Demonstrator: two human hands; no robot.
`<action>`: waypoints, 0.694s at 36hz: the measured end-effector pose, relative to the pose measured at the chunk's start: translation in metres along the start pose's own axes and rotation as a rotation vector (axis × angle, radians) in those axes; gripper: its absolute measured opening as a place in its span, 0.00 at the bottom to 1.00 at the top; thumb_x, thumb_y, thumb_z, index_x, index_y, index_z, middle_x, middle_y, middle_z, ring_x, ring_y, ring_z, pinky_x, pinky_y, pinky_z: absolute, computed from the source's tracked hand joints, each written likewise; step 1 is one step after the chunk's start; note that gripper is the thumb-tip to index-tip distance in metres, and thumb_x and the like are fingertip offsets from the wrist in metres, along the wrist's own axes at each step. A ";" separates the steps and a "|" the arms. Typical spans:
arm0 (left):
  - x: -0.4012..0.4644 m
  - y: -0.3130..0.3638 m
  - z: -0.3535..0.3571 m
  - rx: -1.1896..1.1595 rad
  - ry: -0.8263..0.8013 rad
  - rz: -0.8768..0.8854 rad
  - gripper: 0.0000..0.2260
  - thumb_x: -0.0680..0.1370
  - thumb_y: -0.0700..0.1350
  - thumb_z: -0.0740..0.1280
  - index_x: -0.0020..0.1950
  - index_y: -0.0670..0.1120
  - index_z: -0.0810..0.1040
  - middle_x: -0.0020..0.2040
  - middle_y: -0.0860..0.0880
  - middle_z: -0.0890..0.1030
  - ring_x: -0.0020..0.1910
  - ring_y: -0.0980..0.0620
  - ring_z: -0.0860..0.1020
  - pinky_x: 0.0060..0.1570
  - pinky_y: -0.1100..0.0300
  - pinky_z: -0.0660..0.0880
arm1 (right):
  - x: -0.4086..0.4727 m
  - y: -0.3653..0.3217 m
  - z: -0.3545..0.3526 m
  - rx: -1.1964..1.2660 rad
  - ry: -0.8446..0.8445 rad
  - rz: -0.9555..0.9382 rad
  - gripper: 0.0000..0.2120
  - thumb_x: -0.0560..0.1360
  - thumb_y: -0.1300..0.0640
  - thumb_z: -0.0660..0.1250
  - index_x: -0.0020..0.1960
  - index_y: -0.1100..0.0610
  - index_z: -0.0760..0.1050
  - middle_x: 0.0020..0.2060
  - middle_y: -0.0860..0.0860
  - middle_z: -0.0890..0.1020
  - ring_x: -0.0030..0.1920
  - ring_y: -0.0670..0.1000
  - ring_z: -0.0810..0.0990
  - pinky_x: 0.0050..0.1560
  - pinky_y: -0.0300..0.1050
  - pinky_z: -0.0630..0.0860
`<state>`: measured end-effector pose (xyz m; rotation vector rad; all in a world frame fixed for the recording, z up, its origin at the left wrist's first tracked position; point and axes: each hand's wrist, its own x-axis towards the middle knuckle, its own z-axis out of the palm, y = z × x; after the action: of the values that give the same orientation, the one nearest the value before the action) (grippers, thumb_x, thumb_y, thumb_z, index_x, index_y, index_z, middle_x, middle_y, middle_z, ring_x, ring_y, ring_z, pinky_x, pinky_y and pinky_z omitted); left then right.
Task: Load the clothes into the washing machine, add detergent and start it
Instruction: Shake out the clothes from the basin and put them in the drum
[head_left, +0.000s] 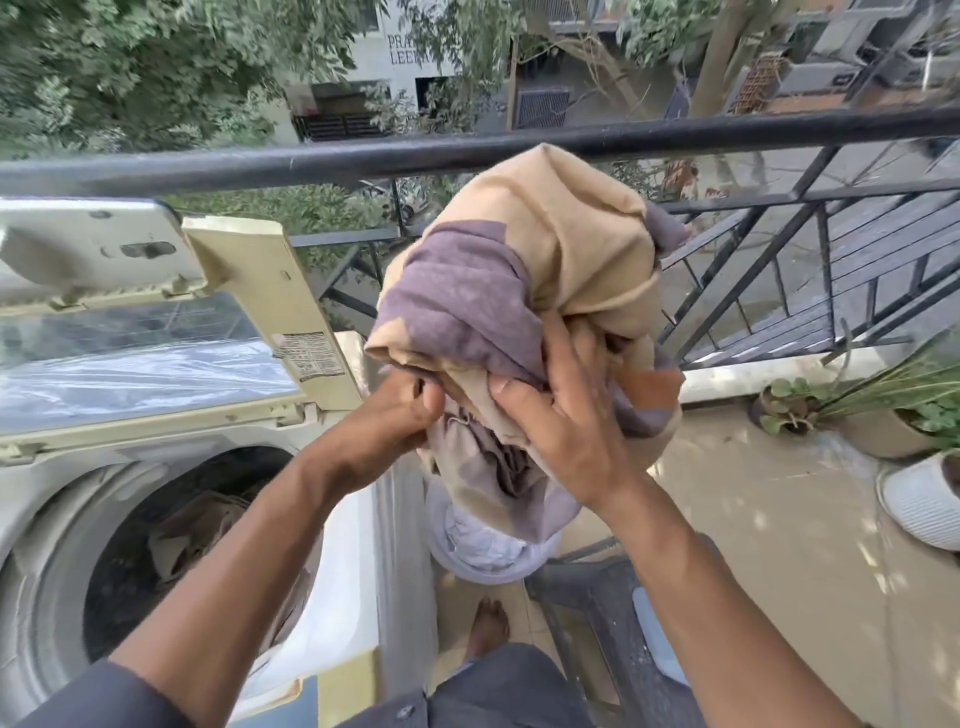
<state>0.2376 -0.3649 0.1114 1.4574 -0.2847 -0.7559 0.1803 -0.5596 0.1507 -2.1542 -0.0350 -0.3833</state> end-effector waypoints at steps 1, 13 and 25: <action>0.000 -0.001 0.004 0.019 0.039 0.014 0.51 0.60 0.76 0.79 0.73 0.45 0.77 0.68 0.40 0.82 0.71 0.38 0.79 0.71 0.30 0.72 | -0.001 -0.004 0.001 -0.015 -0.039 0.004 0.24 0.74 0.40 0.61 0.67 0.47 0.69 0.58 0.52 0.71 0.63 0.54 0.69 0.70 0.48 0.64; 0.025 0.004 0.030 -0.080 0.744 0.292 0.30 0.70 0.55 0.79 0.68 0.45 0.81 0.62 0.49 0.87 0.63 0.49 0.84 0.66 0.49 0.79 | -0.001 0.002 -0.003 0.561 -0.310 0.161 0.22 0.82 0.49 0.57 0.74 0.50 0.75 0.74 0.51 0.75 0.77 0.50 0.71 0.79 0.57 0.63; 0.020 0.016 0.031 -0.220 0.827 0.298 0.06 0.71 0.52 0.75 0.45 0.63 0.87 0.48 0.55 0.88 0.52 0.54 0.83 0.59 0.52 0.79 | -0.024 0.122 0.002 0.270 0.536 0.756 0.18 0.76 0.34 0.64 0.55 0.46 0.79 0.50 0.50 0.84 0.52 0.54 0.80 0.52 0.51 0.74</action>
<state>0.2379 -0.4027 0.1256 1.3580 0.2115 0.0871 0.1782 -0.6255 0.0449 -1.5903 0.9430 -0.4551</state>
